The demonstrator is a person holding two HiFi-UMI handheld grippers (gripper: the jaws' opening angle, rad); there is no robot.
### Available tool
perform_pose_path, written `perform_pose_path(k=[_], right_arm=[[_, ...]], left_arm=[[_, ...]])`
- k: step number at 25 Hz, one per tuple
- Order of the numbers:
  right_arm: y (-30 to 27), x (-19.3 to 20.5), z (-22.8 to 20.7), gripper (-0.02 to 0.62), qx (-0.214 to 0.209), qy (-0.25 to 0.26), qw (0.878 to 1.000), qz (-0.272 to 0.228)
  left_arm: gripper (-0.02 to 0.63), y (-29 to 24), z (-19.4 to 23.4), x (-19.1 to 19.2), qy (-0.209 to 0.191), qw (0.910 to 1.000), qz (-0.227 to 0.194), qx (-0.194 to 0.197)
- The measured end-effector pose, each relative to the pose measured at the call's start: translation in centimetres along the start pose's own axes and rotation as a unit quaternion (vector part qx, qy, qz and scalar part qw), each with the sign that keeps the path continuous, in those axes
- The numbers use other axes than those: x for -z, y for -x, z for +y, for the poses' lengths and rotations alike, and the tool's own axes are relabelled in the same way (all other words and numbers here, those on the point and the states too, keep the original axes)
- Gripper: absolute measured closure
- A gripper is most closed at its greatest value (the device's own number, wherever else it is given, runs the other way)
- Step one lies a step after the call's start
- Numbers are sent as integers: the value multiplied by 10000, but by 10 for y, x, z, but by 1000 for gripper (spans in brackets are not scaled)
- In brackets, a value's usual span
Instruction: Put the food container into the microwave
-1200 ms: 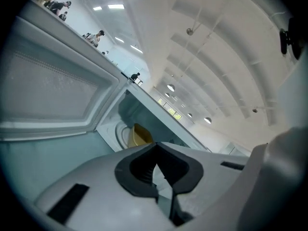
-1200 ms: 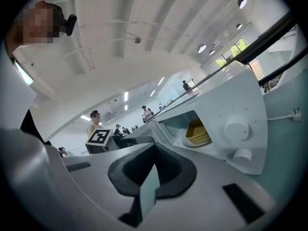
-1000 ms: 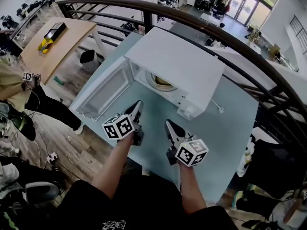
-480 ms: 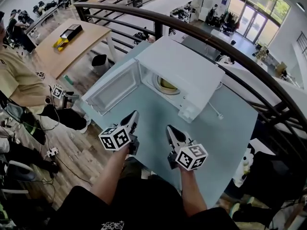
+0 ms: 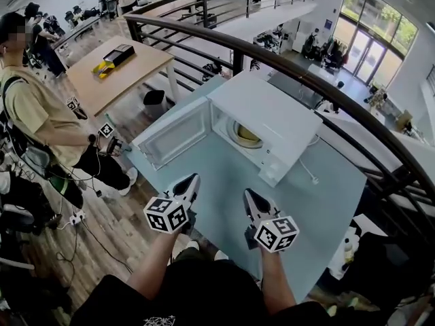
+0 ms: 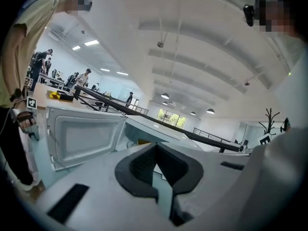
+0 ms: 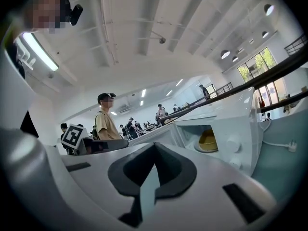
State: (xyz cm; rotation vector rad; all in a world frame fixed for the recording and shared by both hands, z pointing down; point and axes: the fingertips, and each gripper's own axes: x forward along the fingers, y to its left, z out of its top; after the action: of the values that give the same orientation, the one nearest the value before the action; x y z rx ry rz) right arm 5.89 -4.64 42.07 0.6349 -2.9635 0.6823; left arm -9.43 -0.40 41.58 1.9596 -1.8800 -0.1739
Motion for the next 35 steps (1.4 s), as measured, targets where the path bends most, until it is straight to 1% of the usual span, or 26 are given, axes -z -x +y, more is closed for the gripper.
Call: perform_pose_path(k=[4, 10, 16, 19, 22, 30, 35], right_arm=[[4, -11, 11, 589, 15, 173, 9998, -125], [7, -19, 26, 589, 177, 314, 9991, -233], [15, -22, 45, 589, 455, 503, 9972, -320], [18, -27, 55, 589, 592, 665, 9953, -383], [26, -31, 63, 589, 755, 760, 9932, -464], [43, -38, 82, 589, 1190, 1063, 9856, -569], [57, -47, 83, 589, 1418, 1135, 9809, -699]], left_arm=[[598, 16, -4, -8, -299, 9995, -98, 67], [598, 34, 0, -20, -410, 9987, -187, 229], [598, 52, 6, -40, -641, 9969, -311, 344], [598, 58, 10, -51, -844, 9949, -412, 358], [598, 63, 8, -57, -1065, 9924, -427, 449], [598, 77, 9, -68, -1368, 9877, -482, 582], [598, 83, 9, -77, -1398, 9864, -575, 649]])
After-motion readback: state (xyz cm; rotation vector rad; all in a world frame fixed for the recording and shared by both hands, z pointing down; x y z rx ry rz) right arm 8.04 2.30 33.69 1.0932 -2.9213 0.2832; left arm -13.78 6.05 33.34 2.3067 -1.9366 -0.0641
